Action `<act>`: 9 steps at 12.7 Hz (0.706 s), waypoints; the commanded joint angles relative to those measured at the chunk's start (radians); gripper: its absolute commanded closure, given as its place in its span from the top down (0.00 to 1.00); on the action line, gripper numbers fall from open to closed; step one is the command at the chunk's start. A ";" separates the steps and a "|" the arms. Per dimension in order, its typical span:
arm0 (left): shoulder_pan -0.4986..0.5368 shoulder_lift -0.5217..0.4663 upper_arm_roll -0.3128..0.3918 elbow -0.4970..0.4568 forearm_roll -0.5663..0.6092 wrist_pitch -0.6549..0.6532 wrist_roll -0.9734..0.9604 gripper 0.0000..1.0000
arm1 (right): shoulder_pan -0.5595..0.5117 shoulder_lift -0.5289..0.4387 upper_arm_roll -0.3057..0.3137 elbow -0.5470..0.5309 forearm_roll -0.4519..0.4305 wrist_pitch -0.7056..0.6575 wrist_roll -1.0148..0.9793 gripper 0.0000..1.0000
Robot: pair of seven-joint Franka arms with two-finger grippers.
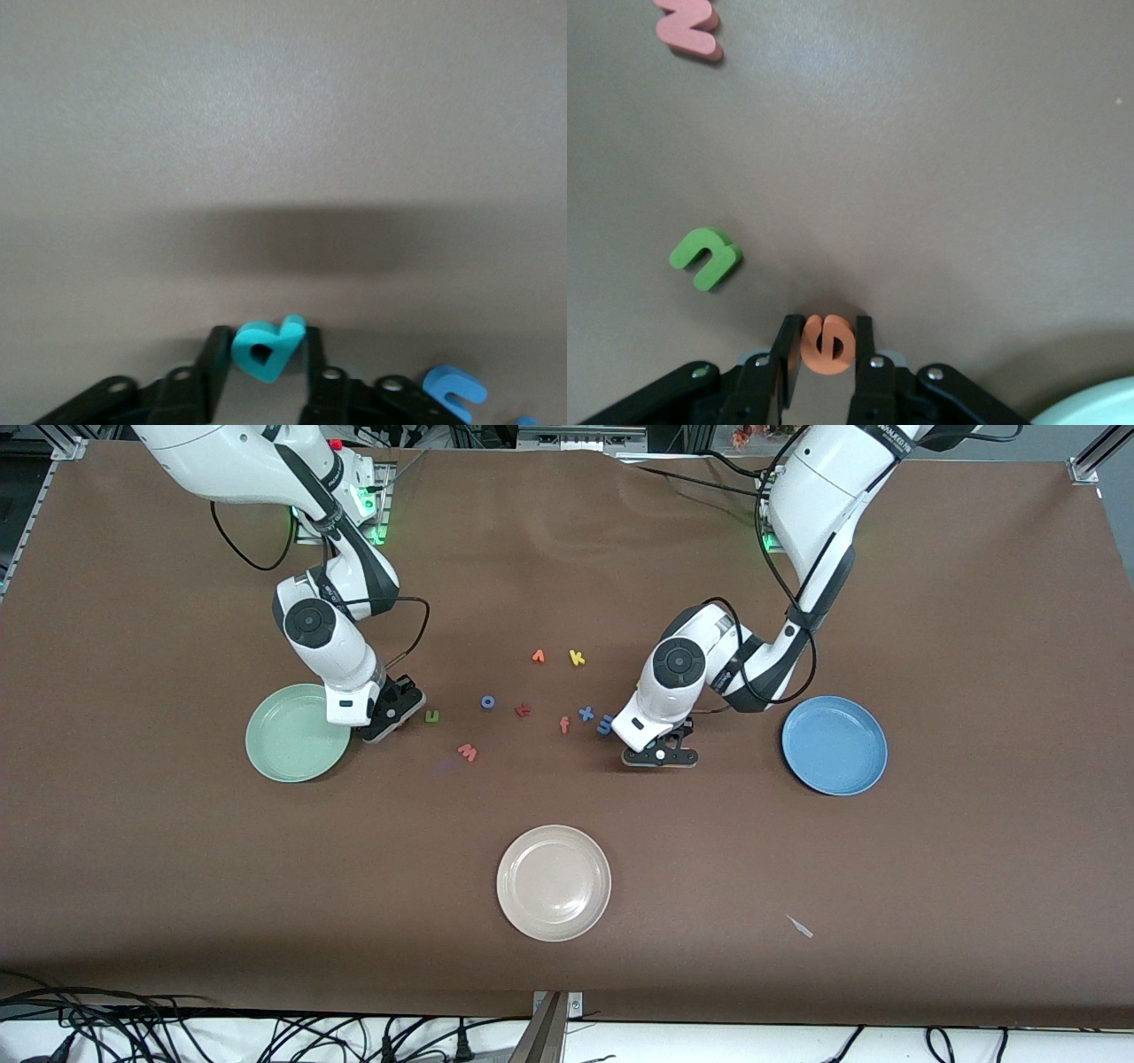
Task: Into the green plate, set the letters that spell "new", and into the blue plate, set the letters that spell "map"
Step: 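Put the e and d on the green and blue plates with both grippers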
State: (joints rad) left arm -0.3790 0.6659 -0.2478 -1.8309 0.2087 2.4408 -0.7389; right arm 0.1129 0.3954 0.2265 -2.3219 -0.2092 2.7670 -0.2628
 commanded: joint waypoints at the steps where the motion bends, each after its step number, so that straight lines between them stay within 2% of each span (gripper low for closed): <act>1: -0.012 0.021 0.015 0.024 0.052 -0.002 -0.050 0.11 | -0.004 -0.120 -0.035 0.004 -0.016 -0.117 -0.038 0.02; 3: 0.000 0.014 0.015 0.027 0.052 -0.006 -0.033 0.05 | -0.004 -0.193 -0.064 0.006 -0.016 -0.255 -0.036 0.02; 5: 0.041 -0.015 0.007 0.042 0.045 -0.075 0.025 0.04 | -0.006 -0.187 -0.117 -0.004 -0.018 -0.274 -0.038 0.04; 7: 0.096 -0.060 -0.004 0.062 0.005 -0.228 0.167 0.04 | -0.006 -0.159 -0.147 -0.022 -0.016 -0.270 -0.041 0.43; 8: 0.129 -0.086 -0.010 0.062 -0.038 -0.290 0.256 0.04 | -0.006 -0.153 -0.179 -0.021 -0.016 -0.273 -0.041 0.73; 9: 0.159 -0.113 -0.010 0.058 -0.046 -0.349 0.336 0.04 | -0.004 -0.159 -0.177 -0.020 -0.015 -0.277 -0.032 1.00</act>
State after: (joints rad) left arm -0.2754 0.6207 -0.2418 -1.7563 0.2033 2.1911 -0.5448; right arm 0.1073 0.2370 0.0621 -2.3365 -0.2133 2.4866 -0.2946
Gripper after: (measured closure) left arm 0.718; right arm 0.551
